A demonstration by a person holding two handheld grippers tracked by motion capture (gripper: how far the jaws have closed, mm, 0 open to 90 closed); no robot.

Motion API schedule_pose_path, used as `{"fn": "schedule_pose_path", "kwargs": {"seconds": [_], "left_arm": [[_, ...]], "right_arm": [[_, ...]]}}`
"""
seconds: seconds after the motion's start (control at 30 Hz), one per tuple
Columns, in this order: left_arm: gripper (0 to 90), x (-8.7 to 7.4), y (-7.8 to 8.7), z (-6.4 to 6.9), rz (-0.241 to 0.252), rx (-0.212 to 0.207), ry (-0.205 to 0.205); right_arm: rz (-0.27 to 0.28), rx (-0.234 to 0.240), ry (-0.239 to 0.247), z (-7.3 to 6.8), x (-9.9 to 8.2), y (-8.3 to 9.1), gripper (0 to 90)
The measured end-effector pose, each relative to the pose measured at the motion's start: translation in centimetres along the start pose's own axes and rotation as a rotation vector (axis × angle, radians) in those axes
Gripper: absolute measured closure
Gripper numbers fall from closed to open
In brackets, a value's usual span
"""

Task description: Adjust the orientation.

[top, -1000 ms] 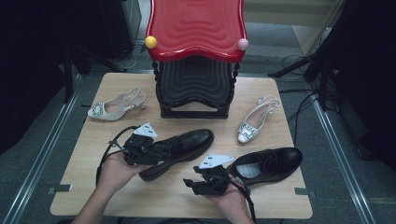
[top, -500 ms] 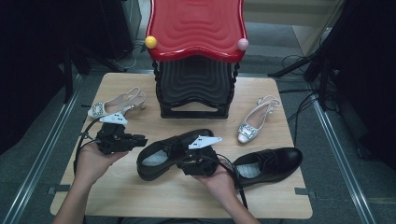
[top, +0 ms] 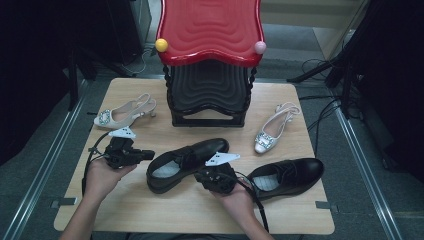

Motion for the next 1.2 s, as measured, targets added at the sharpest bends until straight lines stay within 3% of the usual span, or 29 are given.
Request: {"fn": "schedule_pose_path", "kwargs": {"seconds": [0.07,0.2,0.27,0.37,0.47,0.63,1.2], "left_arm": [[85.9,-0.1,-0.2,0.0,-0.002,0.007,0.002],[85.7,-0.3,-0.7,-0.2,-0.012,0.037,-0.008],[85.2,-0.5,-1.0,-0.3,-0.017,0.028,0.002],[85.3,-0.6,-1.4,0.1,-0.023,-0.019,-0.003],[86.7,-0.6,-1.6,0.4,-0.032,0.013,-0.01],[86.9,-1.0,-1.5,0.5,-0.022,-0.008,0.022],[86.8,-2.3,-0.9,1.7,-0.03,-0.012,0.039]], "right_arm": [[0.009,0.017,-0.013,0.0,0.2,-0.2,84.5],[0.012,0.042,-0.028,-0.1,0.5,-0.7,88.2],[0.007,0.054,-0.025,-0.3,0.5,-0.8,88.8],[0.005,0.031,0.012,-0.8,0.7,-1.1,88.7],[0.005,0.032,0.013,-0.9,0.7,-1.4,90.0],[0.007,0.034,0.01,-0.8,0.9,-1.6,90.0],[0.009,0.03,-0.004,-0.3,1.7,-2.1,90.0]]}}
Point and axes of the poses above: each handheld gripper's, and its own axes: y roughly backward along the jaws, x roughly out of its top, z roughly to its right, the point moved 5 cm from there along -y, roughly forward along the jaws, and after that the axes turned 8 degrees about -z, right-handed, at the moved point
